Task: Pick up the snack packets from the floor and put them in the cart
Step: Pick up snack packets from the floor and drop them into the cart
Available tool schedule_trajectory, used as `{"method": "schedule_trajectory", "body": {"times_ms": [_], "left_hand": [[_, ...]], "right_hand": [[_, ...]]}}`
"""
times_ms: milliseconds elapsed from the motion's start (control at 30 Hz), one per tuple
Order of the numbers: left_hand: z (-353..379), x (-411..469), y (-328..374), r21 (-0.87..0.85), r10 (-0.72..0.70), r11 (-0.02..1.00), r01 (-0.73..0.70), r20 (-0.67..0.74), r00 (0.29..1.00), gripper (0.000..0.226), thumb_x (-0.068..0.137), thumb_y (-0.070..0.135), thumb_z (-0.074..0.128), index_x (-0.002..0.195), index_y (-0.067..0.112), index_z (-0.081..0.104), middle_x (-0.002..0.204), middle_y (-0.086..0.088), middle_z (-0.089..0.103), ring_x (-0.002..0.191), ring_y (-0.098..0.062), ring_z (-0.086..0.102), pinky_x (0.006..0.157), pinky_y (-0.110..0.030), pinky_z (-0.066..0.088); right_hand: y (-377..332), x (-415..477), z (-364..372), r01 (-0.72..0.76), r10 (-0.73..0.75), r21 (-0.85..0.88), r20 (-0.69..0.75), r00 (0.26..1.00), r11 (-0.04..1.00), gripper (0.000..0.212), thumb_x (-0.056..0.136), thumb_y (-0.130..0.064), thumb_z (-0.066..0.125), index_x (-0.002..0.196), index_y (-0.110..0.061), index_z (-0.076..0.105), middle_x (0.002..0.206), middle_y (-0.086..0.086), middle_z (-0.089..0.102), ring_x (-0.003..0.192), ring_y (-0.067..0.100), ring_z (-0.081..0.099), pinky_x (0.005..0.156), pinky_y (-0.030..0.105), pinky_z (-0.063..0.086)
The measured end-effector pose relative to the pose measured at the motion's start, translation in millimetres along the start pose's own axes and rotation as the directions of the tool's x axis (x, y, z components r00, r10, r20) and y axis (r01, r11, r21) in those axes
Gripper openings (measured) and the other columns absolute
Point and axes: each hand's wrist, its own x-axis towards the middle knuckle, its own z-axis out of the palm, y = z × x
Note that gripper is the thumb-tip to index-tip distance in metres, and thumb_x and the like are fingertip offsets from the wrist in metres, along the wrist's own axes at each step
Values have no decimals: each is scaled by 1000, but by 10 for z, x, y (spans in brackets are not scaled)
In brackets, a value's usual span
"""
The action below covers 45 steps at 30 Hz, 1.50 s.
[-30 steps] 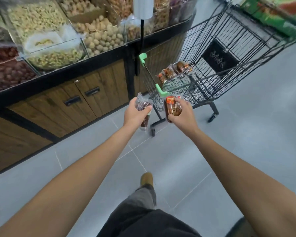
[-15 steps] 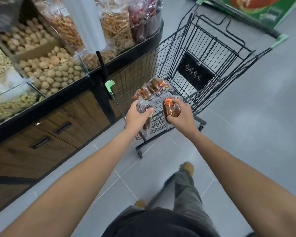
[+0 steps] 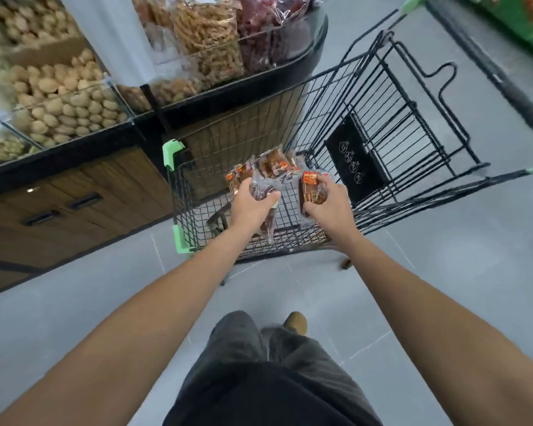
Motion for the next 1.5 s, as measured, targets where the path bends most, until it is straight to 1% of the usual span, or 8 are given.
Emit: {"method": "schedule_trajectory", "body": {"times_ms": [133, 267, 433, 567, 733, 933, 1133, 1500], "left_hand": [[112, 336, 17, 26, -78, 997, 79, -33, 996, 60, 82, 39, 69, 132, 20, 43, 122, 2, 58, 108, -18, 56, 96, -38, 46], [220, 835, -31, 57, -164, 985, 164, -14, 986, 63, 82, 41, 68, 134, 20, 40, 126, 2, 57, 113, -21, 55, 93, -32, 44], [557, 1490, -153, 32, -273, 962, 272, 29, 962, 66, 85, 35, 67, 140, 17, 35, 131, -2, 51, 114, -22, 52, 84, -26, 38], [931, 2047, -451, -71, -448, 890, 451, 58, 892, 65, 80, 37, 71, 134, 19, 38, 129, -5, 52, 109, -26, 55, 94, -40, 48], [1411, 2580, -877, -103, -550, 830, 548, 13, 835, 59, 77, 34, 74, 127, 20, 47, 123, -7, 59, 105, -27, 61, 95, -39, 50], [1960, 3086, -1401, -60, -637, 771, 634, -70, 768, 82, 72, 44, 74, 138, 13, 37, 136, -12, 50, 121, -33, 51, 102, -44, 44], [2251, 3370, -1461, -31, -738, 671, 740, -122, 664, 95, 75, 47, 71, 146, 16, 17, 142, -13, 36, 127, -35, 42, 104, -45, 41], [2258, 3323, -1451, -55, -663, 748, 662, -1, 749, 80, 83, 28, 68, 143, 14, 18, 147, -12, 30, 130, -31, 40, 102, -33, 39]], "right_hand": [[77, 440, -13, -25, 29, -78, 51, 998, 997, 67, 68, -19, 73, 131, -25, 50, 111, 5, 56, 79, 6, 58, 63, 16, 48], [145, 869, 107, -93, 106, -99, 128, 986, 991, 69, 71, -17, 75, 133, -22, 46, 116, 8, 51, 85, 17, 60, 79, 37, 57], [357, 1446, 306, -191, 215, -148, 166, 962, 970, 64, 75, -16, 75, 131, -21, 46, 118, 9, 48, 90, 22, 59, 81, 41, 57], [666, 1949, 526, -299, 324, -139, 224, 919, 944, 53, 82, -8, 69, 130, -13, 48, 101, 4, 59, 73, 8, 58, 71, 29, 56], [1198, 2473, 833, -307, 348, -194, 236, 907, 932, 47, 85, -7, 67, 130, -8, 50, 88, -4, 53, 69, 1, 50, 64, 4, 38], [1770, 2787, 1160, -286, 389, -372, 238, 890, 883, 63, 81, -14, 69, 137, -14, 41, 127, 14, 43, 107, 28, 53, 99, 33, 40], [2189, 2924, 1348, -234, 336, -369, 242, 911, 900, 68, 81, -17, 67, 143, -18, 37, 128, 16, 43, 114, 32, 49, 97, 32, 39], [2229, 2933, 1358, -282, 373, -314, 281, 884, 906, 46, 88, -18, 63, 131, -13, 51, 127, 11, 50, 110, 20, 52, 88, 21, 34]]}}
